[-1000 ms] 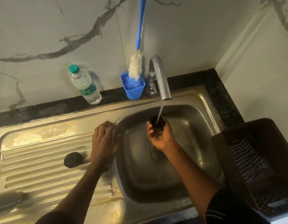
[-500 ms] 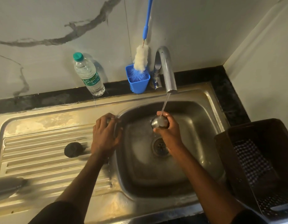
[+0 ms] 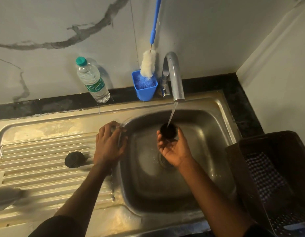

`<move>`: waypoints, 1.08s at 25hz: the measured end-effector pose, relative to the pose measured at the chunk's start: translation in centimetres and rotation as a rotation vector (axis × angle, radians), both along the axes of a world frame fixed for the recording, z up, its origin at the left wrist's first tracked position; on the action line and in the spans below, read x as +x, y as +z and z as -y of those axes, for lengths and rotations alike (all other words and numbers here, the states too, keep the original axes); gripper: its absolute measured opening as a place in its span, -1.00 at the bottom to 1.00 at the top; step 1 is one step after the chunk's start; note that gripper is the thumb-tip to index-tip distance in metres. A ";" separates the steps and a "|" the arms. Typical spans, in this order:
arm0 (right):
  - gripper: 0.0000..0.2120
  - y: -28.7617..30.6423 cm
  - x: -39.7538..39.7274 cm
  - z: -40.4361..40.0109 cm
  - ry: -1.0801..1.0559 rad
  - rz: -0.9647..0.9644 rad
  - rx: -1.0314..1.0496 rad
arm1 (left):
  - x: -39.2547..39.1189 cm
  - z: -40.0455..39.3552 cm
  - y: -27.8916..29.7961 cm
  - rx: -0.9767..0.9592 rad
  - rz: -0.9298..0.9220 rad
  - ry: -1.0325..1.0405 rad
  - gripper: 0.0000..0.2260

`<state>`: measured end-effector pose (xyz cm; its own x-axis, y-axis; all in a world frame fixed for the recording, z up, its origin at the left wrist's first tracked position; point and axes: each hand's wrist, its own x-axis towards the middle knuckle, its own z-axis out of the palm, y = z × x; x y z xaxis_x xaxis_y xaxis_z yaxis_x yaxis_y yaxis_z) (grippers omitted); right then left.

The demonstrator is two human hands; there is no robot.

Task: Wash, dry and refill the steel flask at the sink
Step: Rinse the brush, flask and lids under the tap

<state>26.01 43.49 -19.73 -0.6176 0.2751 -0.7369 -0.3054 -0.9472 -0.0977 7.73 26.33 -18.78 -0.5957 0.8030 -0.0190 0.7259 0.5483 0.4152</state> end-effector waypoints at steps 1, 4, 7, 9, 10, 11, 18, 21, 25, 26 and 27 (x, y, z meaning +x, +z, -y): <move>-0.44 -0.2 -0.2 -0.4 -0.071 -0.030 -0.070 | 0.0 0.0 -0.1 -0.003 -0.001 0.002 -0.62; -0.46 -0.3 -1.0 -0.4 -0.044 -0.026 -0.057 | -0.1 0.0 -0.2 -0.001 -0.009 0.006 -0.63; -0.45 -0.4 -0.4 -0.1 0.074 0.046 -0.012 | -0.1 -0.1 -0.2 0.002 -0.006 0.005 -0.62; -0.44 -0.9 -0.3 -0.6 0.012 0.072 -0.048 | -0.1 -0.1 -0.2 -0.003 -0.010 0.007 -0.62; -0.44 -1.0 -0.6 -0.8 -0.002 0.072 -0.046 | -0.1 -0.1 -0.3 -0.002 -0.012 0.006 -0.63; -0.44 -1.1 -0.9 -0.8 0.016 0.087 -0.028 | -0.1 -0.1 -0.4 0.001 -0.012 0.005 -0.63; -0.61 -0.5 -1.0 -0.2 0.156 0.363 0.489 | -0.1 0.0 -0.3 0.002 -0.001 0.008 -0.63; -0.40 -0.6 0.3 0.1 0.187 0.527 1.068 | -0.2 0.0 -0.3 0.007 0.007 0.014 -0.64; -0.38 -0.2 0.6 -0.8 0.104 0.387 1.056 | -0.2 0.0 -0.4 0.011 -0.004 -0.002 -0.65; -0.46 0.2 -0.1 -1.1 0.029 0.301 0.861 | -0.2 0.0 -0.4 0.013 -0.003 0.000 -0.66; -0.57 0.6 -0.9 -1.2 -0.019 0.223 0.661 | -0.2 0.0 -0.4 0.013 -0.002 0.004 -0.66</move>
